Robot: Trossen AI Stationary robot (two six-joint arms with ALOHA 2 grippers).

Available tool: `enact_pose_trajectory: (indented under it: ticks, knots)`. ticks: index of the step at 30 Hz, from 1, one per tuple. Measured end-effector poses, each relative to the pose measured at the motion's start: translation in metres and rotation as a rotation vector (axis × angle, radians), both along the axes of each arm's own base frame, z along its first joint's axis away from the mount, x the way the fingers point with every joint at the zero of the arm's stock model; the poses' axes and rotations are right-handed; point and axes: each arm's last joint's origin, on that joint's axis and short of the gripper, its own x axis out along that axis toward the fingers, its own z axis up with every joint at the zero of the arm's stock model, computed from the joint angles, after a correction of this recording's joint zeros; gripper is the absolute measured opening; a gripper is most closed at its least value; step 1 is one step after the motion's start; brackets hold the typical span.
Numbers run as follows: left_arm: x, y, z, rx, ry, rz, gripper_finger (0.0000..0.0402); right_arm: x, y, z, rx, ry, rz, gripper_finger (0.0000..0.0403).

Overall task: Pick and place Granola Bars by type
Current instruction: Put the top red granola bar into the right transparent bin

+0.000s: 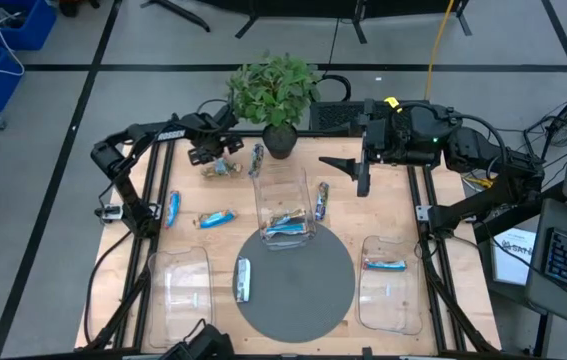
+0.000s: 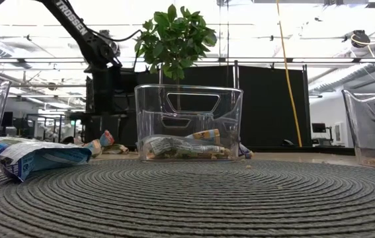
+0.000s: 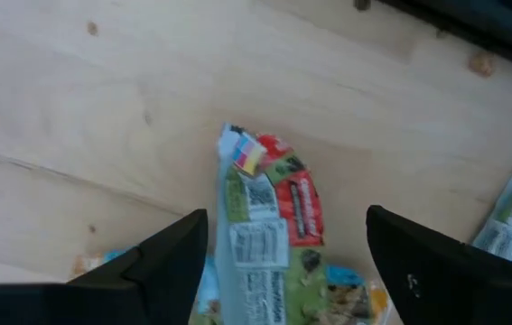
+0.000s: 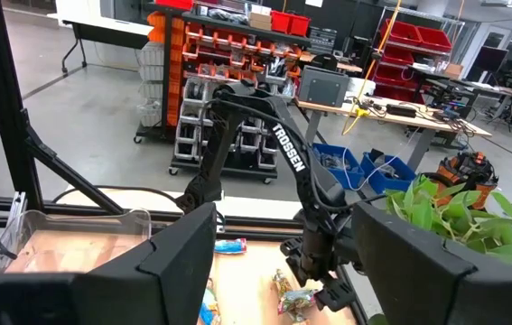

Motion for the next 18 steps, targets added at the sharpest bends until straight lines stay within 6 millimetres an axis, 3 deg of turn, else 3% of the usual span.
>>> enact_pose_trajectory:
  ticks: [18]
  knots:
    - [0.004,-0.002,-0.016,-0.049,0.042,-0.035,0.0295,0.000,0.000,0.000,0.000,0.000,0.000,0.0251]
